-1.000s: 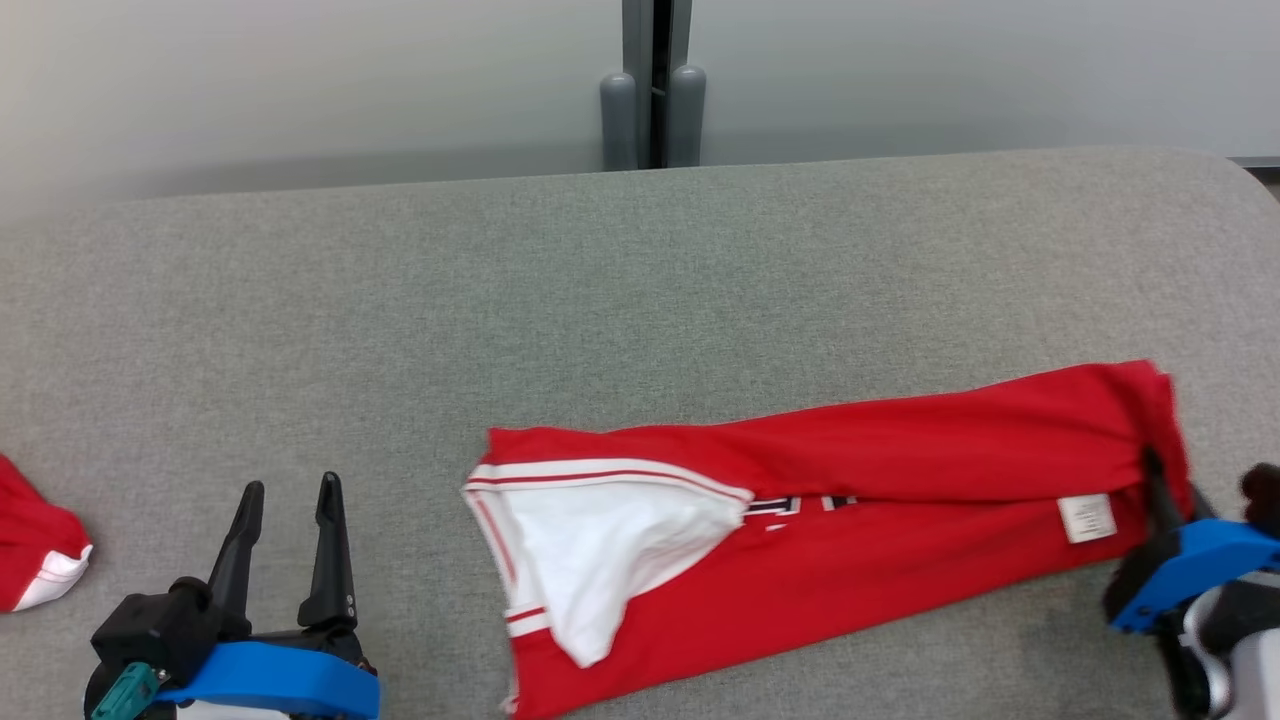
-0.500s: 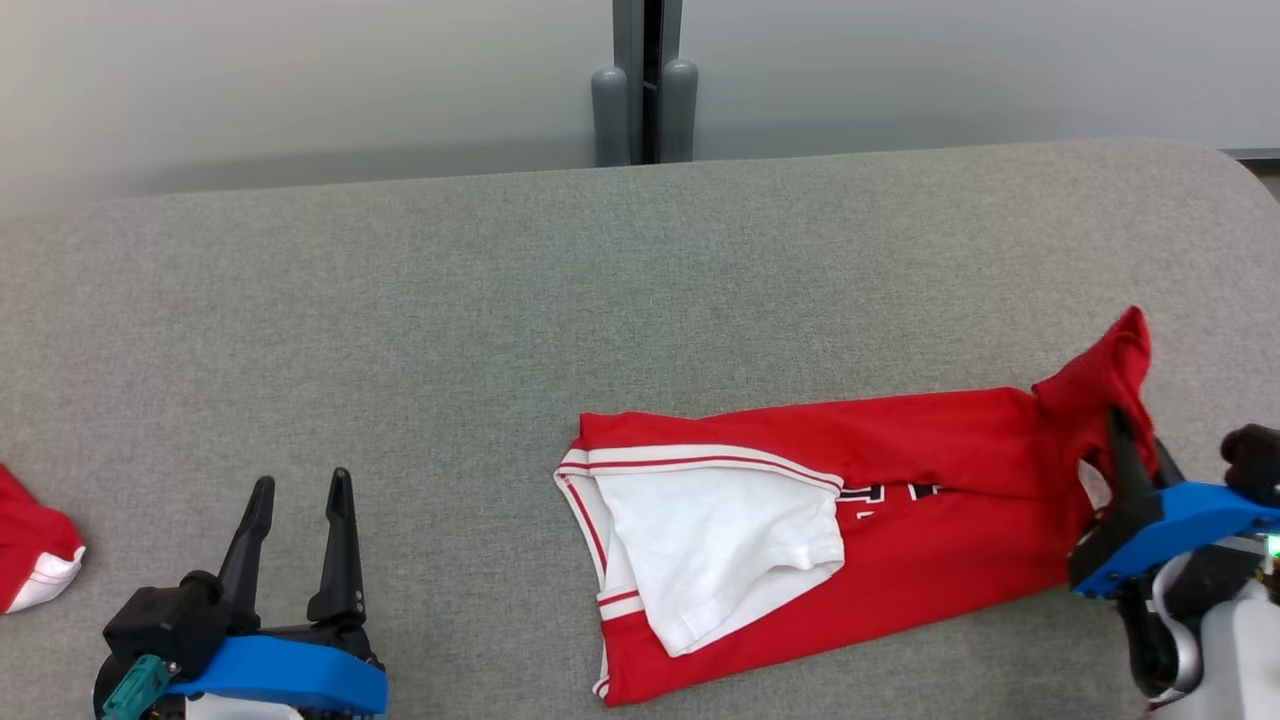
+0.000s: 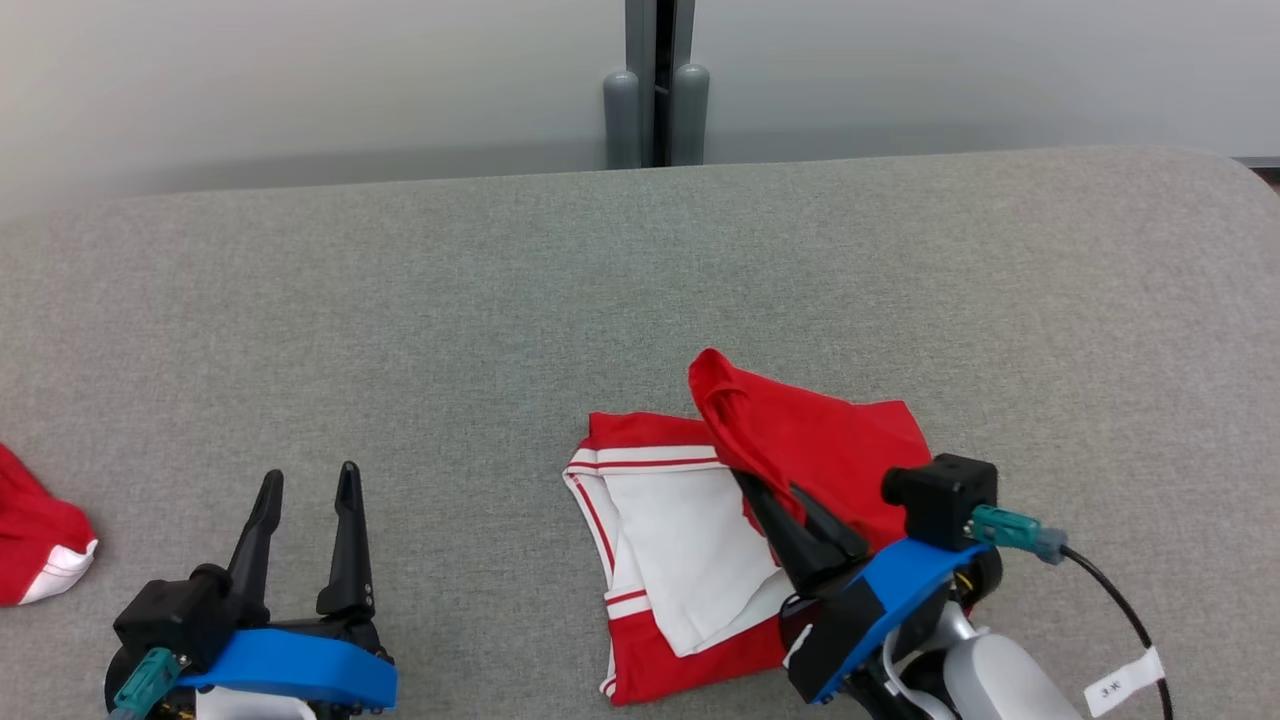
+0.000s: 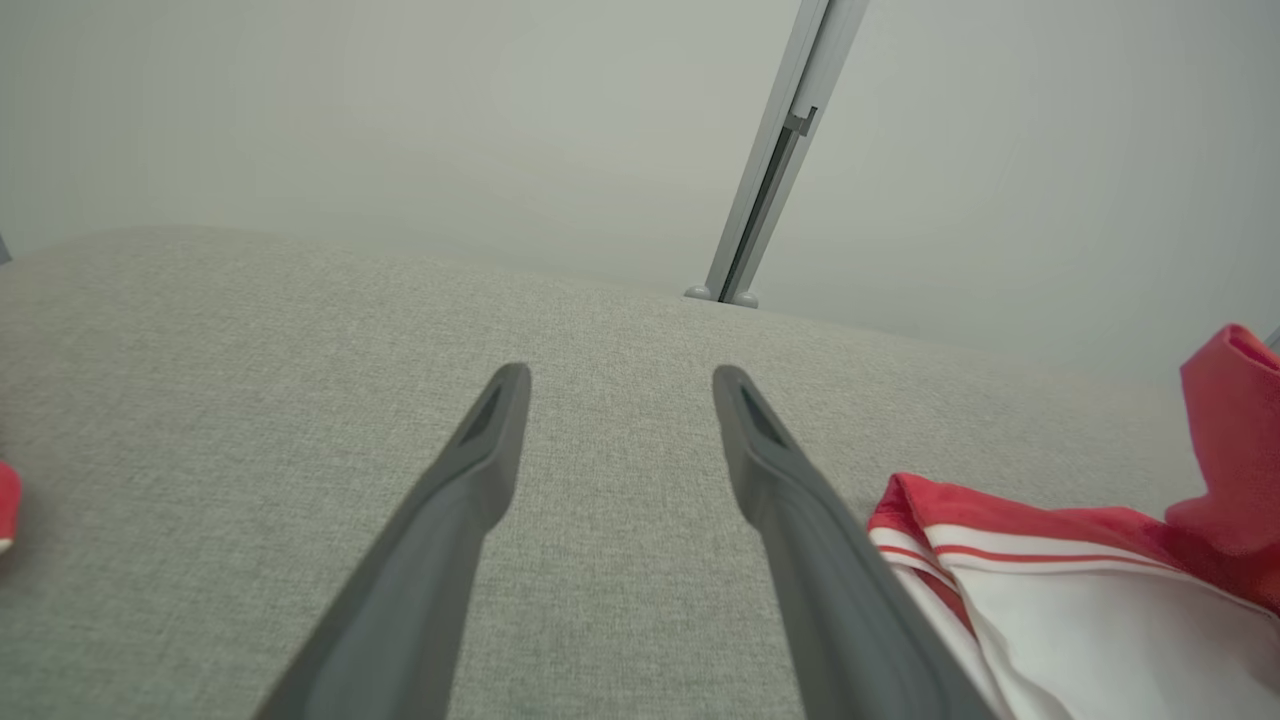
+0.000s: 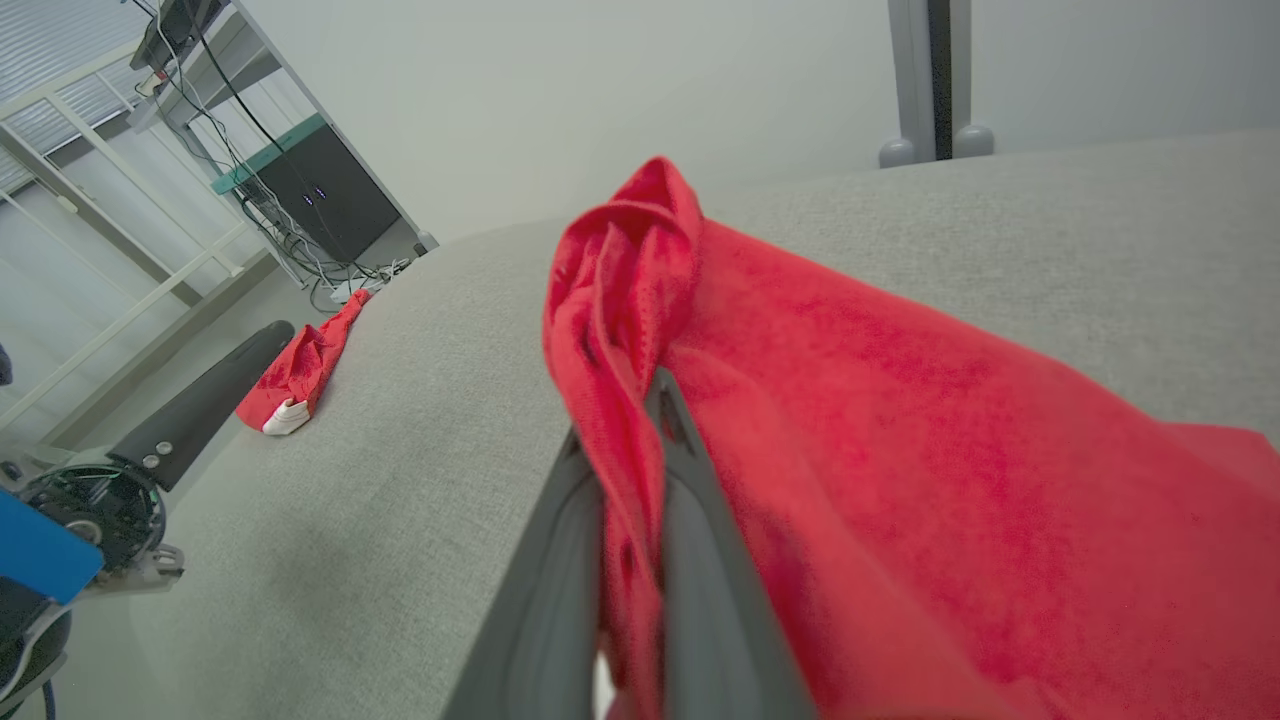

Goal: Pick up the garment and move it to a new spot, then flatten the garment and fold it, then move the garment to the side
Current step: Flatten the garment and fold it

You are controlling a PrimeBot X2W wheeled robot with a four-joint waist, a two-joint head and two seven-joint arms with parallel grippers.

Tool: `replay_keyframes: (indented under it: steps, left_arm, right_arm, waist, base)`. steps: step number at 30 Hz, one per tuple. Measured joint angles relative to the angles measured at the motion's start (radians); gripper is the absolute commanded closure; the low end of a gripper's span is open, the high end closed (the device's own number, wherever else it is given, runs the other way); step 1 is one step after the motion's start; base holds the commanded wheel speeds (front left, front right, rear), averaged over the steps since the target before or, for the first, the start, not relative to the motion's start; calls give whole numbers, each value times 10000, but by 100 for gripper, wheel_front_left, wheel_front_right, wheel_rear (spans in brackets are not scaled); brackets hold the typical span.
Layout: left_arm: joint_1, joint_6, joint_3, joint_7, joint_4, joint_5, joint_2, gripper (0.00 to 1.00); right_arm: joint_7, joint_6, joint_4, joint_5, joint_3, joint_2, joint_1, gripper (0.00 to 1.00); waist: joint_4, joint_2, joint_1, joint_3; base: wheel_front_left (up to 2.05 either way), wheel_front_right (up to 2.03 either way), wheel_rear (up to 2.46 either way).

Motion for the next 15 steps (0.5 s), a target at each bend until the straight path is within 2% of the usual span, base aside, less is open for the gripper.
replay_keyframes:
  steps: [5, 12, 13, 14, 15]
  left_arm:
    - [-220, -86, -105, 0, 86, 29, -146, 0]
    - [-326, -174, -36, 0, 226, 61, -238, 0]
    - [-326, -178, -21, 0, 240, 71, -259, 0]
    - [-326, -178, -12, 0, 265, 104, -278, 0]
    - [-326, -182, -4, 0, 278, 125, -293, 0]
  right_arm:
    - [-247, 0, 1007, 376, 1058, 8, -644, 100]
    - [-656, -2, 2615, 759, 1833, 0, -1332, 98]
    - [-665, -2, 2769, 869, 1983, -4, -1402, 70]
    - [-677, -2, 2872, 976, 2136, -4, -1449, 25]
    - [-721, -2, 2940, 1118, 2270, 0, -1479, 0]
  waist:
    - [222, -1, 0, 85]
    - [521, 0, 0, 205]
    - [536, 0, 0, 211]
    - [542, 0, 0, 211]
    - [539, 0, 0, 209]
  base:
    - [0, 0, 0]
    - [0, 0, 0]
    - [0, 0, 0]
    - [0, 0, 0]
    - [0, 0, 0]
